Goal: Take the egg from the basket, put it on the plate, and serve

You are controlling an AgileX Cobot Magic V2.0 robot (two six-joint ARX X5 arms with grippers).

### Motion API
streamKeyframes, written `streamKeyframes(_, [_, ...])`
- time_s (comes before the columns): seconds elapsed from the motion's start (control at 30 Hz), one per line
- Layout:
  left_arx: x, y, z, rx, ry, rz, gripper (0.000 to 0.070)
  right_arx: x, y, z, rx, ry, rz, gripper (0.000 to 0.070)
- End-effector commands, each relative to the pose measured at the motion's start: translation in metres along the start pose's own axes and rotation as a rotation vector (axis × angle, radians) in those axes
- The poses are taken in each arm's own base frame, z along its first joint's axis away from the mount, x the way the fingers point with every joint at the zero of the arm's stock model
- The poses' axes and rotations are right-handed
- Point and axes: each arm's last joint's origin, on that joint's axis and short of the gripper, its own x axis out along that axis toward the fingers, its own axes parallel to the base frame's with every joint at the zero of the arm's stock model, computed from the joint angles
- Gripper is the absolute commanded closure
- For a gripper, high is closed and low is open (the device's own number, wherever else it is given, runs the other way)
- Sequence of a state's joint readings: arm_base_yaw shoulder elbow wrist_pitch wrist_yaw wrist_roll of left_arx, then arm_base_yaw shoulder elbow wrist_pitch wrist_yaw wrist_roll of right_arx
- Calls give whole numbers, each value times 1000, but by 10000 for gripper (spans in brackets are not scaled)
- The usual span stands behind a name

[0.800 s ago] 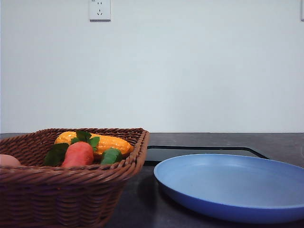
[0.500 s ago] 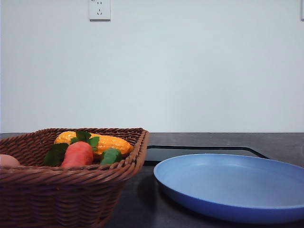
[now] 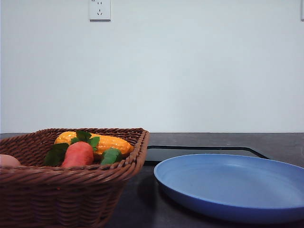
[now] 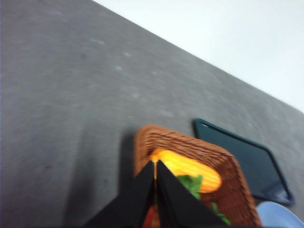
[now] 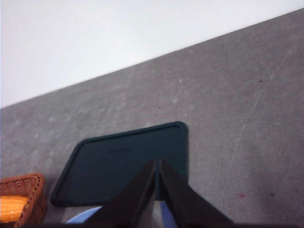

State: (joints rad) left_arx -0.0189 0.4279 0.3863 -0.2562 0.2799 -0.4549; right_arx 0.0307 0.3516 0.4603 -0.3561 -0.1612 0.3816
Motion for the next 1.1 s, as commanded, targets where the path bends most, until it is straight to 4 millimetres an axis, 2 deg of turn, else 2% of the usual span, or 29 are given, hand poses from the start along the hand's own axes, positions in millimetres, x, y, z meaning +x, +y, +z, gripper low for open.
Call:
streamKeyframes(0.0, [4,-6,12,56,34,-32,700,3,3,8,-40,32,-8,700])
streamKeyframes(0.13, [17,-15,31,84,154,-71,700,13,8,20,-72,155,13,700])
streamKeyframes(0.3, [31,-26,45,138,345,-80,700,28,10,24,-50,365,69,700])
streamKeyframes(0.5, [44,-40,49,193,507,-113,700,47,7,17,-20,592,122,700])
streamKeyframes(0.57, [46,-44,47,199,527,-138,688,54,5,13,-9,643,139,665])
streamKeyframes(0.6, [47,-45,46,201,535,-148,676,56,4,11,1,665,142,626])
streamKeyframes(0.7, [47,-49,42,210,558,-166,536,64,1,6,24,720,130,492])
streamKeyframes(0.8, [47,-52,40,203,571,-173,378,71,-3,0,42,769,114,465])
streamKeyframes(0.87, [47,-53,39,203,576,-178,358,76,-6,-7,55,802,103,465])
streamKeyframes(1.07, [47,-55,38,207,582,-186,358,91,-17,-33,90,883,79,465])
